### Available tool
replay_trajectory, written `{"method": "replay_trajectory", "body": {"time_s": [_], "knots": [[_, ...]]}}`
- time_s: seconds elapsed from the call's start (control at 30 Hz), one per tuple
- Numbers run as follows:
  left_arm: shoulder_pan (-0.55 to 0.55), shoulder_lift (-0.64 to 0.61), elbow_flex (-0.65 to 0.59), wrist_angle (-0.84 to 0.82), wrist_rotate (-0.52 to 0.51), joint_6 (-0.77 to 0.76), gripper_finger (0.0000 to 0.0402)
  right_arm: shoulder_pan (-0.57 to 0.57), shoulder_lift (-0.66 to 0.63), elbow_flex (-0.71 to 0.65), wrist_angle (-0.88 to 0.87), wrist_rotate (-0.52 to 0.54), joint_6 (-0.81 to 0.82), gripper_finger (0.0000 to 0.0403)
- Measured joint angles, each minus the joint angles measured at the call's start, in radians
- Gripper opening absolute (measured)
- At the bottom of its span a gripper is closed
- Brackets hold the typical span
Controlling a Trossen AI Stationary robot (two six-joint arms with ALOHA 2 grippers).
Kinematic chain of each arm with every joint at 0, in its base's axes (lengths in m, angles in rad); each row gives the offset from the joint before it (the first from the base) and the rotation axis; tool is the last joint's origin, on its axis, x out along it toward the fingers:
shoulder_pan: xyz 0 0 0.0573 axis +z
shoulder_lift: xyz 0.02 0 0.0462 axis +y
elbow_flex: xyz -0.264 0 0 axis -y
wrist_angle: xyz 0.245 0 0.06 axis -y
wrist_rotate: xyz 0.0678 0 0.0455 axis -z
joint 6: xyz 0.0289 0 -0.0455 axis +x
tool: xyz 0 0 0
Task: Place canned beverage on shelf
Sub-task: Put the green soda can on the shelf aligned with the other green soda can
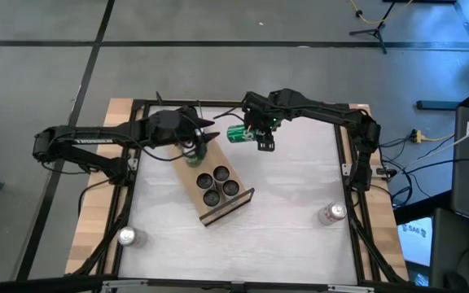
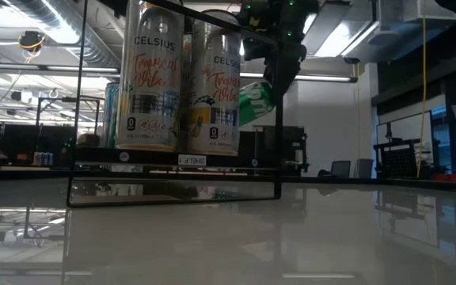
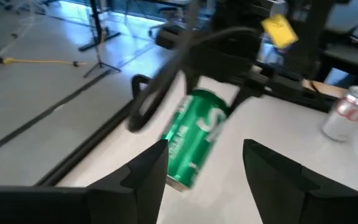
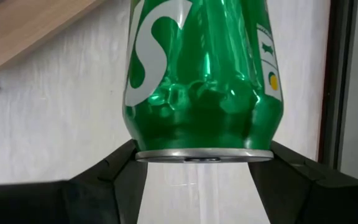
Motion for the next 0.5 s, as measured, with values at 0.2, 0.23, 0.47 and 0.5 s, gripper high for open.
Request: {"method": "replay_trajectory", "body": {"time_s": [0.2, 0.23, 0.47, 0.5], "knots": [[0.021, 0.006, 0.000, 0.011, -0.074, -0.003, 0.0198, 0.000, 0.000, 0.000, 0.000, 0.000, 0.000, 0.0243], [0.021, 0.006, 0.000, 0.012, -0.090, -0.003, 0.0198, 0.000, 0.000, 0.000, 0.000, 0.000, 0.000, 0.0243], [0.020, 0.005, 0.000, 0.011, -0.130, -0.005, 0.0199, 0.000, 0.000, 0.000, 0.000, 0.000, 0.000, 0.0243], [0.020, 0.005, 0.000, 0.011, -0.138, -0.010, 0.0199, 0.000, 0.000, 0.000, 0.000, 0.000, 0.000, 0.0243]]}}
